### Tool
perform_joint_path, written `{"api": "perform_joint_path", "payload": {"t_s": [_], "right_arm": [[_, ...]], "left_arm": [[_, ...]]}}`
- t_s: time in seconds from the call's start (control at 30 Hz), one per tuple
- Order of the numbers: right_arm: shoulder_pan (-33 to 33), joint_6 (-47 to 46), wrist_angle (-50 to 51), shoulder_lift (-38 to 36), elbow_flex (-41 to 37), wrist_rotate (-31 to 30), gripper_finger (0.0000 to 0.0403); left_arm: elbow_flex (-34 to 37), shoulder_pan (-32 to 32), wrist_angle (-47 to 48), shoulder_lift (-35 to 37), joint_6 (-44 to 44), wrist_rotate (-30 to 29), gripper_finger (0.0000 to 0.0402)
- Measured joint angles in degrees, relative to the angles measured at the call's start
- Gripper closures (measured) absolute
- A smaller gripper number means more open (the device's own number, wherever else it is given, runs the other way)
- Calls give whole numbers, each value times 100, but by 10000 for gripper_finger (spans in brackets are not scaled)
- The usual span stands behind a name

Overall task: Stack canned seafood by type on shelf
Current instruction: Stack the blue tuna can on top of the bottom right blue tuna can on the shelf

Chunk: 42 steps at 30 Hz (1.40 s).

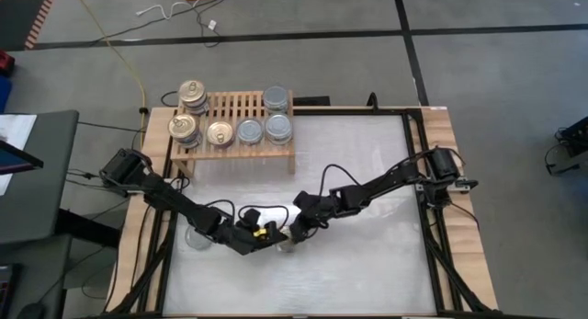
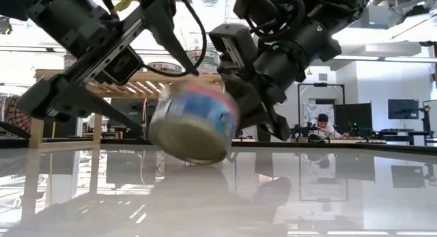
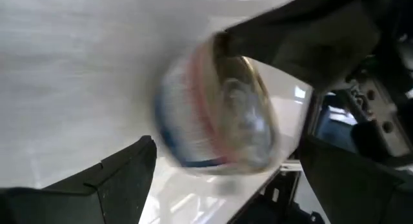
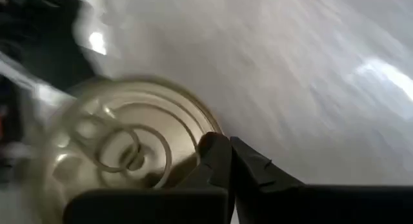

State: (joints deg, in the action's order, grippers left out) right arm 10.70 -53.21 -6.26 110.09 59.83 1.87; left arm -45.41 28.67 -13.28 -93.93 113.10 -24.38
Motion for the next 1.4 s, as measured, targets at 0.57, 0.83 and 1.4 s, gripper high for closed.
{"api": "perform_joint_path", "payload": {"t_s": [0.57, 0.83, 1.4], "right_arm": [[2, 294, 218, -310, -20, -12, 376], [3, 392, 984, -721, -11, -400, 382], [579, 176, 3152, -781, 861, -1472, 385]], "left_arm": [[0, -20, -90, 13, 187, 4, 36], [0, -15, -74, 13, 160, 4, 36], [0, -15, 1214, 544, -617, 13, 36]]}}
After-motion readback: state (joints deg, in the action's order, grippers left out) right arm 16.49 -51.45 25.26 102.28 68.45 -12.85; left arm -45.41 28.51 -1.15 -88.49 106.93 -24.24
